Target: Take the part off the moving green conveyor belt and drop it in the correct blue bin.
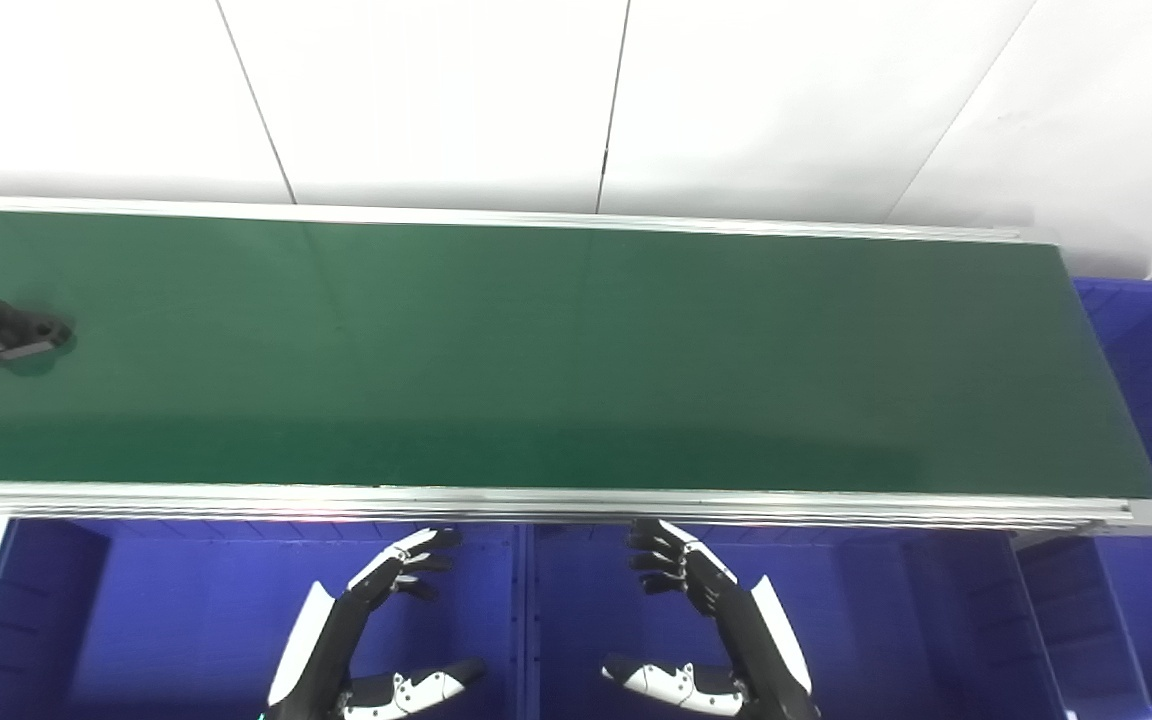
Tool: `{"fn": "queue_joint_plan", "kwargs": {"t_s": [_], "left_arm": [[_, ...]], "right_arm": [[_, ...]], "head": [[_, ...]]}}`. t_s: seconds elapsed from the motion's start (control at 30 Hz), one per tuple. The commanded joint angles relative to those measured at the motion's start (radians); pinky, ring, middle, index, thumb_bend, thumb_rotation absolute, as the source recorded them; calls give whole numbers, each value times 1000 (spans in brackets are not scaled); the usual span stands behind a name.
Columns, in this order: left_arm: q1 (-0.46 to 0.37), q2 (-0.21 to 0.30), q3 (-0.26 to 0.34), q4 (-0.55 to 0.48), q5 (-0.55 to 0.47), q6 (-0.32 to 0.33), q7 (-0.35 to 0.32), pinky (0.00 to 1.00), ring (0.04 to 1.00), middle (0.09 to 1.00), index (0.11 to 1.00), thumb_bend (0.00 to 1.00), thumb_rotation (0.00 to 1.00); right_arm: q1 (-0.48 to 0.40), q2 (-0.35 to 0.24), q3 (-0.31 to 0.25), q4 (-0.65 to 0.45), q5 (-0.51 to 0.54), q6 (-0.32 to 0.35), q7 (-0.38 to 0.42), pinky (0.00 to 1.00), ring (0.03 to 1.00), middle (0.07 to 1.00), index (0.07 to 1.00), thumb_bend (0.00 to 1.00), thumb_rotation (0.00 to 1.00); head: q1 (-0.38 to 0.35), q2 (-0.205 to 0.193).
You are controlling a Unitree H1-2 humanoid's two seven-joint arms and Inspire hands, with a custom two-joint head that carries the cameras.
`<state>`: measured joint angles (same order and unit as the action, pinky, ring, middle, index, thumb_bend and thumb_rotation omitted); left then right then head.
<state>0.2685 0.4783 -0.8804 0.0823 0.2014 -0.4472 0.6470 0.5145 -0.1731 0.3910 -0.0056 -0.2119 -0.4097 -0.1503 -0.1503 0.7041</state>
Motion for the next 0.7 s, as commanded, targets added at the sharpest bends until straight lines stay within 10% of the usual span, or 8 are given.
{"fn": "queue_joint_plan", "kwargs": {"t_s": [0.0, 0.67], "left_arm": [[-9, 22, -7, -18, 16, -23, 34, 590, 727, 838, 777, 760, 366], [-33, 41, -49, -4, 11, -23, 74, 610, 739, 843, 782, 770, 403]], "right_arm": [[12, 7, -4, -32, 0, -59, 7, 686, 752, 795, 836, 702, 276], [9, 14, -7, -28, -14, -59, 2, 676, 749, 794, 839, 672, 319]], "head": [[0, 0], [4, -4]]}}
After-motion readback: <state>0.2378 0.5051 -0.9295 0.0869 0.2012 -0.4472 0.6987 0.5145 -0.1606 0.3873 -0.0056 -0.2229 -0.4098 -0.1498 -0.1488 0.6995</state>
